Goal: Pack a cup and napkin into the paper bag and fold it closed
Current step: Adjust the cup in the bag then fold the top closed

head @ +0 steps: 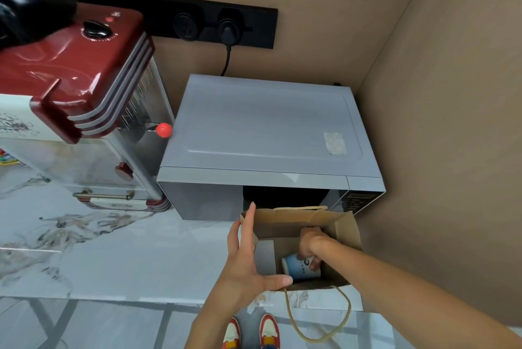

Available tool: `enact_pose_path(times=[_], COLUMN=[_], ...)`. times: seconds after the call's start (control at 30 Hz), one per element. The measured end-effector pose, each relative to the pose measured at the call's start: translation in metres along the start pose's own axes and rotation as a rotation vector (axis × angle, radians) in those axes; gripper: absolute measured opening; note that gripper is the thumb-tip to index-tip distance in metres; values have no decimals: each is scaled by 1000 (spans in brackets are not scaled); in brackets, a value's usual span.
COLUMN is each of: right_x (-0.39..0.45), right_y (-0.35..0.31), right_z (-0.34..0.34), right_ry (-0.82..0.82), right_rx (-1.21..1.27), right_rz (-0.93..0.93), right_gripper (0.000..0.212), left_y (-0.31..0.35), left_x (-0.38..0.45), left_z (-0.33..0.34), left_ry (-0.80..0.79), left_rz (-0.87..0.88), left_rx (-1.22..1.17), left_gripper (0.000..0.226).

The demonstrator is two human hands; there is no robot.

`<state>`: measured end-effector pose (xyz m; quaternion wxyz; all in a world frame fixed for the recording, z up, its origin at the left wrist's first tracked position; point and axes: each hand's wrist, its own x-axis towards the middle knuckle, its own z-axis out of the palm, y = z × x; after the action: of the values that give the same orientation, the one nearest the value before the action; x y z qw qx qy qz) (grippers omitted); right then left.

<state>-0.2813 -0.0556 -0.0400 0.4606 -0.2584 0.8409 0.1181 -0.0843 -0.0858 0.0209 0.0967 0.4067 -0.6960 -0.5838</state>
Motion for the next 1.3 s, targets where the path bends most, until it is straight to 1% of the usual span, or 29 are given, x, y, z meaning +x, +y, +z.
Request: enact_pose_path(times=[0.2, 0.33, 0.47, 0.57, 0.6, 0.67, 0.73, 0.77, 0.83, 0.93, 1.0, 1.1, 1.3], right_x=[5, 9, 5, -4, -6, -12, -19, -22, -26, -25, -25, -24, -20], right_y=[1, 1, 1, 3, 4, 4, 3, 3, 1, -5, -10, -18, -18], right_z=[9, 6, 0, -5, -6, -7, -6, -5, -2, 5, 7, 8, 8], right_ry=[16, -21, -32, -12, -5, 41, 124, 146, 111, 42, 20, 28, 32], right_rx=[18, 7, -56, -139, -162, -246, -384, -467, -691, -943, -1039, -1148, -1259], right_rz=[-4, 4, -72, -167, -211, -307, -412, -462, -553, -664, -682, -706, -721], right_gripper=[31, 31, 31, 14, 14, 18, 9, 16, 26, 30, 35, 38, 39], left_y=[2, 4, 5, 6, 6, 7, 8, 9, 8, 5, 3, 2, 1], left_x=[2, 3, 4, 5, 5, 5, 5, 5, 5, 6, 7, 7, 6], left_z=[0, -1, -1, 0, -1, -2, -2, -2, -1, -1, -1, -1, -1], left_ry=[0, -3, -4, -11, -18, -30, -31, -30, -30, -39, -45, -35, -35], left_rz=[3, -9, -9, -8, -8, -10, -9, -8, -9, -6, 0, 0, 17], left_rx=[64, 77, 85, 93, 85, 72, 78, 80, 76, 57, 41, 38, -8], left_gripper=[131, 132, 132, 131, 131, 130, 129, 129, 129, 130, 131, 131, 131])
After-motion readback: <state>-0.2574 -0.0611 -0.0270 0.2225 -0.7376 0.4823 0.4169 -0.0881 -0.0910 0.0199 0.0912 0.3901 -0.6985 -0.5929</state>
